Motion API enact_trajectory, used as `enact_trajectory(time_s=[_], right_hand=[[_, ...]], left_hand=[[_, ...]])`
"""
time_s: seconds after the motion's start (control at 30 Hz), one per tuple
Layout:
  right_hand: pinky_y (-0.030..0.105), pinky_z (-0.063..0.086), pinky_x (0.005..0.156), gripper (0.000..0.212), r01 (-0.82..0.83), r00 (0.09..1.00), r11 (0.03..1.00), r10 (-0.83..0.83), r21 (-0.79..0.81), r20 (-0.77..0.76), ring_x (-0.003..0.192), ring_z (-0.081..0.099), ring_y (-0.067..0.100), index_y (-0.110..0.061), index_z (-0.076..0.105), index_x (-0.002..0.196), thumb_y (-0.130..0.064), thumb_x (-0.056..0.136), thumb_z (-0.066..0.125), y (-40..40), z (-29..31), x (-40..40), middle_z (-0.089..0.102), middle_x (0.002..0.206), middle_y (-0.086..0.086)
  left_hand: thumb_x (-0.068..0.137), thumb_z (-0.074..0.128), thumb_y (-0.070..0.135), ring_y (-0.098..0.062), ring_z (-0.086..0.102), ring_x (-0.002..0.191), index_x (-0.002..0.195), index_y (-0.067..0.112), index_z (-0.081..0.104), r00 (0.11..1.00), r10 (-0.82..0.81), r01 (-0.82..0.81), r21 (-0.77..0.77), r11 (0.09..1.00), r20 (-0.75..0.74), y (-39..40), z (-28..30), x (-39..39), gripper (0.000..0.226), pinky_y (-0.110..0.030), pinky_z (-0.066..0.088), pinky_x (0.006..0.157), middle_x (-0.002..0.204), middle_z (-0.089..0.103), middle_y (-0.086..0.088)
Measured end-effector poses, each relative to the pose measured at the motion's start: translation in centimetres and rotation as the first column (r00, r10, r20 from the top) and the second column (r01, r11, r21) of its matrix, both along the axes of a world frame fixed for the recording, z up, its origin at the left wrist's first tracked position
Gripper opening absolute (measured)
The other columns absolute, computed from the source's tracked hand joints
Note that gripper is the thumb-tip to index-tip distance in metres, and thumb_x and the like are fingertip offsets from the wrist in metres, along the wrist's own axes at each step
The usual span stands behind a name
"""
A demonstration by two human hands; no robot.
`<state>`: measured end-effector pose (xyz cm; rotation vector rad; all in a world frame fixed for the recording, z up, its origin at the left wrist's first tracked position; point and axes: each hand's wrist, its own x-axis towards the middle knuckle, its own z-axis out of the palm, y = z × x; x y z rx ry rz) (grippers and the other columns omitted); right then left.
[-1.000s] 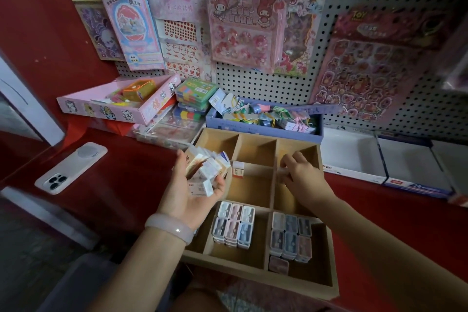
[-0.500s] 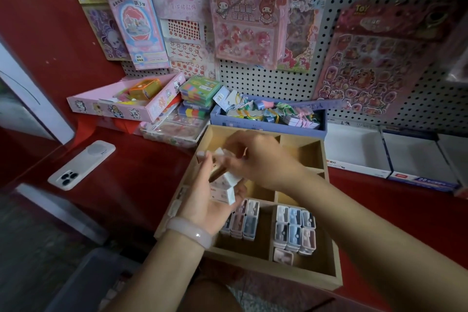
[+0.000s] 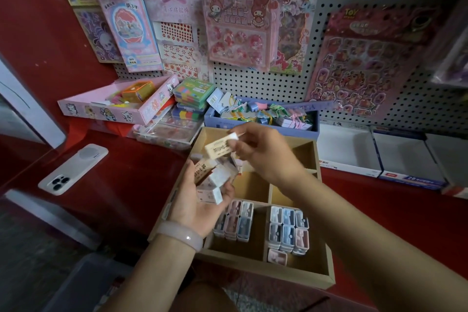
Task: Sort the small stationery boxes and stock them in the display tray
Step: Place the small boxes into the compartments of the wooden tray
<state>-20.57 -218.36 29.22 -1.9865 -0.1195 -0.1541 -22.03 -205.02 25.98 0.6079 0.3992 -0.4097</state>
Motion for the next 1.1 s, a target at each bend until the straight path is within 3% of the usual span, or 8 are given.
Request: enact_trajectory(time_s=[0.07,0.17,0.3,0.5,0.7,0.83,0.97,1.1], right_hand=[[0.036,0.052,0.075,0.017,0.079,0.996,0.997,-0.079,-0.012,0.034,0.078,0.063,0.019,-0.015,0.058,0.107,-0.018,0.09,0.061,-2.3,0.1,-0.1,0.064,0.081,-0.004],[0.027,0.053,0.069,0.021,0.226,0.973,0.911,-0.197,-0.346,0.117,0.078,0.062,0.015,-0.011,0.057,0.107,-0.02,0.088,0.063,-6.7,-0.5,-0.7,0.064,0.085,-0.004],[0.033,0.052,0.071,0.013,0.095,0.993,0.709,-0.116,-0.699,0.017,0.081,0.062,0.02,-0.014,0.056,0.1,-0.024,0.092,0.057,-9.6,-3.8,-1.7,0.064,0.091,0.002],[0.031,0.046,0.068,0.023,0.104,0.995,0.68,-0.078,-0.726,0.069,0.096,0.05,0.019,-0.017,0.061,0.106,-0.031,0.088,0.061,-8.9,-7.6,-1.0,0.049,0.103,0.002],[0.035,0.048,0.072,0.03,0.183,0.983,0.564,-0.092,-0.806,0.159,0.099,0.057,0.024,-0.016,0.049,0.115,-0.034,0.091,0.054,-8.3,-8.6,-0.5,0.057,0.108,0.003],[0.028,0.045,0.068,0.034,0.166,0.985,0.615,-0.133,-0.771,0.106,0.094,0.058,0.02,-0.017,0.045,0.114,-0.037,0.09,0.057,-7.8,-7.9,-0.5,0.058,0.111,0.001],[0.032,0.05,0.065,0.016,0.226,0.971,0.797,-0.138,-0.559,0.196,0.077,0.057,0.016,-0.012,0.058,0.098,-0.027,0.091,0.058,-5.9,-4.6,-1.0,0.058,0.091,-0.001],[0.025,0.049,0.065,0.026,-0.008,1.0,0.936,0.004,-0.351,-0.012,0.075,0.06,0.012,-0.016,0.063,0.093,-0.041,0.087,0.059,-1.6,-1.0,-1.3,0.065,0.082,-0.003]], left_hand=[[0.094,0.044,0.048,-0.021,0.056,0.083,0.099,0.007,0.063,0.999,0.003,-0.003,-0.02,1.0,-0.032,0.3,0.0,0.2,0.045,-0.026,0.039,0.065,0.091,0.068,-0.014],[0.092,0.048,0.047,-0.021,0.057,0.084,0.102,0.007,0.064,0.999,0.023,-0.024,-0.02,1.0,-0.033,0.7,0.0,0.4,0.044,-0.027,0.04,0.066,0.087,0.072,-0.014],[0.092,0.048,0.047,-0.021,0.057,0.085,0.102,0.008,0.064,0.999,0.022,-0.023,-0.02,1.0,-0.039,0.3,0.0,0.4,0.043,-0.027,0.04,0.065,0.087,0.072,-0.014],[0.093,0.048,0.046,-0.021,0.056,0.078,0.095,0.008,0.065,0.999,-0.014,0.015,0.016,1.0,-0.049,-0.7,0.1,-0.4,0.042,-0.027,0.04,0.064,0.079,0.072,-0.013],[0.092,0.048,0.047,-0.02,0.056,0.078,0.096,0.008,0.064,0.999,-0.014,0.015,0.015,1.0,-0.051,-0.5,-0.1,-0.4,0.042,-0.027,0.041,0.063,0.081,0.072,-0.014],[0.091,0.05,0.045,-0.021,0.055,0.08,0.099,0.008,0.062,0.997,-0.027,0.028,0.014,1.0,-0.066,-0.8,-0.1,-0.6,0.04,-0.029,0.041,0.065,0.094,0.067,-0.015],[0.092,0.049,0.045,-0.021,0.056,0.076,0.095,0.007,0.063,0.998,-0.035,0.035,0.011,0.999,-0.058,-1.1,-0.4,-0.7,0.041,-0.028,0.042,0.063,0.083,0.069,-0.015],[0.095,0.042,0.048,-0.02,0.058,0.077,0.095,0.008,0.063,0.996,-0.086,0.084,0.069,0.994,0.02,-1.5,-0.8,-0.9,0.044,-0.029,0.043,0.067,0.082,0.07,-0.011]])
